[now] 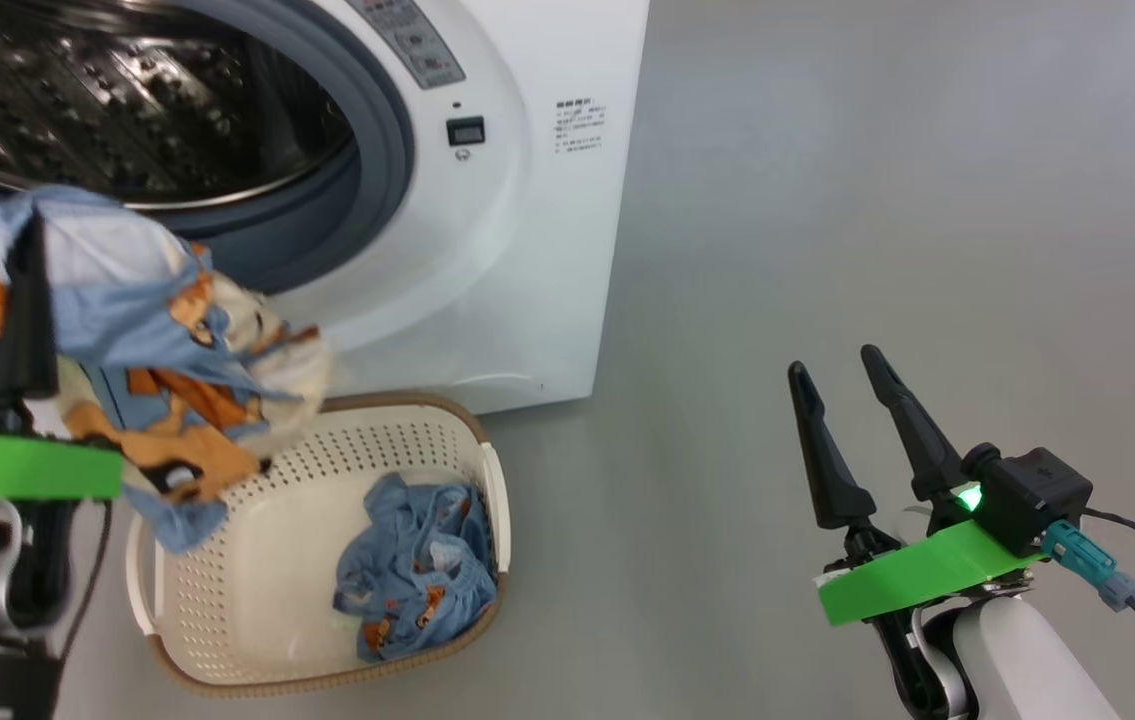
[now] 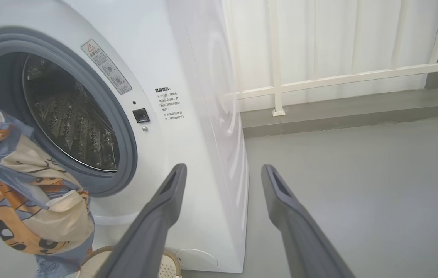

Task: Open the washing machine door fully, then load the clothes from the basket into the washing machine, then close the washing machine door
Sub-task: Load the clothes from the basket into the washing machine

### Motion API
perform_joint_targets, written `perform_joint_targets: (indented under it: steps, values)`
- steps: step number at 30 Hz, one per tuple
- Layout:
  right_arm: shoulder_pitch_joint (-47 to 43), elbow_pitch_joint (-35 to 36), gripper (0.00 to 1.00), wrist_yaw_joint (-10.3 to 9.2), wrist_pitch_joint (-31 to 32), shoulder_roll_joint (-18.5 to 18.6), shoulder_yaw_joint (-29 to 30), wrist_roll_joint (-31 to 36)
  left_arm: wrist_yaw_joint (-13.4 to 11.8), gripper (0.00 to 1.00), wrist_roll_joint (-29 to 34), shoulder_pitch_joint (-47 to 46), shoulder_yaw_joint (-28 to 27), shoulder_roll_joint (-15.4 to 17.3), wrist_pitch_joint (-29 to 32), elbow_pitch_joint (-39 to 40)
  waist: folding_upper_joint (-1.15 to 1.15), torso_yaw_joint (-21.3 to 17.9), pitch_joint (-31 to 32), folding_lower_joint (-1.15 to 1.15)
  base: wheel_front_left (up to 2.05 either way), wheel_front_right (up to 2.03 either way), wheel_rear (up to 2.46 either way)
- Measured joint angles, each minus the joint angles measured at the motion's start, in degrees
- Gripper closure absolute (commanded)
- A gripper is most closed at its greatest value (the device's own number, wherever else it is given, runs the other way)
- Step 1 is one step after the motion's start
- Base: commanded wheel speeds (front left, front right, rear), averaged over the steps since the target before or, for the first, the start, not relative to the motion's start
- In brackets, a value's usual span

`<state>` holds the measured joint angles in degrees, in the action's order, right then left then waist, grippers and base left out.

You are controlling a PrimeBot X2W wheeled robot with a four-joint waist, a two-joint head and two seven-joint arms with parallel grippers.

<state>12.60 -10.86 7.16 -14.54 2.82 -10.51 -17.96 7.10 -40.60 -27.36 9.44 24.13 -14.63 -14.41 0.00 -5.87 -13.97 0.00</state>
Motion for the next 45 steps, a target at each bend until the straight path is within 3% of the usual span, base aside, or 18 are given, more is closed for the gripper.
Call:
perform_joint_targets:
  steps: [5,13,21,29,33,40,41,42,43,44,45]
  values:
    - [0.18,2.03,0.0,0.01,0.0,-0.01,-0.68,0.37,0.16,1.0,-0.49,-6.72,2.08,1.27,0.0,-8.93,0.0,-0.89,-3.44,0.0,0.0,0.0,0.0]
    - [1.35,7.32,0.0,0.0,0.0,-0.01,-1.85,0.37,0.19,1.0,-4.03,-18.24,7.48,7.5,0.0,-17.3,0.0,-3.43,-10.52,0.0,0.0,0.0,0.0]
    - [1.36,13.86,0.0,0.0,0.0,-0.05,-2.29,-0.32,0.25,1.0,-7.92,-28.37,12.33,14.14,-0.01,-22.47,0.0,-7.65,-18.85,0.0,0.0,0.0,0.0]
    - [1.26,16.23,0.0,0.01,0.0,-0.15,-2.76,-0.76,0.25,1.0,-8.65,-35.16,14.28,17.03,0.0,-23.17,0.0,-11.21,-23.99,0.0,0.0,0.0,0.0]
    - [1.14,17.29,0.0,0.01,-0.01,-0.23,-2.87,-0.85,0.25,1.0,-6.69,-39.86,11.14,17.48,0.0,-20.2,0.0,-12.76,-26.45,0.0,0.0,0.0,0.0]
    - [1.05,17.8,0.0,0.01,-0.01,-0.33,-3.78,-2.2,0.25,1.0,-1.05,-42.78,-0.73,16.0,-0.04,-16.28,0.0,-15.39,-28.59,0.0,0.0,0.0,0.0]
    - [0.98,17.8,0.0,0.01,-0.01,-0.33,-3.77,-2.34,0.25,0.73,-1.05,-42.69,-0.65,15.68,-0.08,-17.64,0.0,-15.67,-28.67,0.0,0.0,0.0,0.0]
    - [0.94,17.8,0.0,0.01,-0.01,-0.33,-3.76,-2.37,0.25,0.73,-1.05,-42.36,-0.25,15.44,-0.08,-19.15,0.0,-15.88,-28.69,0.0,0.0,0.0,0.0]
    - [0.9,17.79,0.0,0.0,-0.01,-0.33,-3.76,-2.5,0.25,0.25,-1.12,-41.62,0.67,15.29,-0.08,-20.6,0.0,-16.0,-28.63,0.0,0.0,0.0,0.0]
    - [0.87,17.75,0.0,0.01,-0.01,-0.34,-3.76,-2.65,0.25,0.0,-1.42,-41.04,2.26,15.24,0.34,-22.64,0.0,-16.04,-28.51,0.0,0.0,0.0,0.0]
    - [0.83,17.74,0.0,0.01,-0.01,-0.34,-3.75,-2.69,0.25,0.0,-2.14,-40.35,3.7,15.11,0.76,-24.16,0.0,-16.0,-28.37,0.0,0.0,0.0,0.0]
